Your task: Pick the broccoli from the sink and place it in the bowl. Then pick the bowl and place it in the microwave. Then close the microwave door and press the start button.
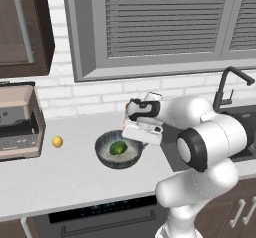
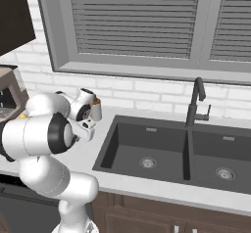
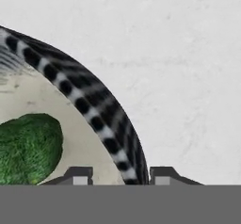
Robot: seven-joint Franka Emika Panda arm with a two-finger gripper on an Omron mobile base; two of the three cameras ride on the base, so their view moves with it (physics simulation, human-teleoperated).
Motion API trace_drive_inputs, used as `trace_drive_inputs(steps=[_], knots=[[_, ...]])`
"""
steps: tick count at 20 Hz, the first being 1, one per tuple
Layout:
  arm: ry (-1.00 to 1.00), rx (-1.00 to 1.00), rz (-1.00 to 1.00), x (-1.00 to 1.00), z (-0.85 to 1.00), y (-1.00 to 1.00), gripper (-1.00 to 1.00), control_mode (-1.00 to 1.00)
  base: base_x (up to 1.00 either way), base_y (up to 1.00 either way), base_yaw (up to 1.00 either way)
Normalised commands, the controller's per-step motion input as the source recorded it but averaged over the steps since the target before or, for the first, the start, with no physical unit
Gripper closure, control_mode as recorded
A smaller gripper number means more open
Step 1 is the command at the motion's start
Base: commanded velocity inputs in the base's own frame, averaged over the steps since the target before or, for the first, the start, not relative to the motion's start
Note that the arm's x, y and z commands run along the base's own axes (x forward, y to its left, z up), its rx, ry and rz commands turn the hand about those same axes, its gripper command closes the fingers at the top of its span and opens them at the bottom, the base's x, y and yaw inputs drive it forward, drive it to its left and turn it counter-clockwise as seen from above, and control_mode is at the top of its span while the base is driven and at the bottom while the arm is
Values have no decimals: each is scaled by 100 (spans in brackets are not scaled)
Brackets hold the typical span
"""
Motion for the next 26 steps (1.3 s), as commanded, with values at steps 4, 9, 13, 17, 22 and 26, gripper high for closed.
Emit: trace_drive_inputs(steps=[4, 9, 13, 17, 22, 26], knots=[[-1, -1, 0, -14, -15, 22, 100, -100, 0, 0, 0], [-3, 0, -1, -51, 6, -3, 100, -100, 0, 0, 0], [-10, 0, -6, -53, 42, -19, 100, -100, 0, 0, 0], [-21, 4, -14, -38, 66, -35, 100, -100, 0, 0, 0], [-6, 3, -25, -45, 67, -40, 100, -100, 0, 0, 0], [3, 0, -32, -39, 64, -36, 100, -100, 0, 0, 0]])
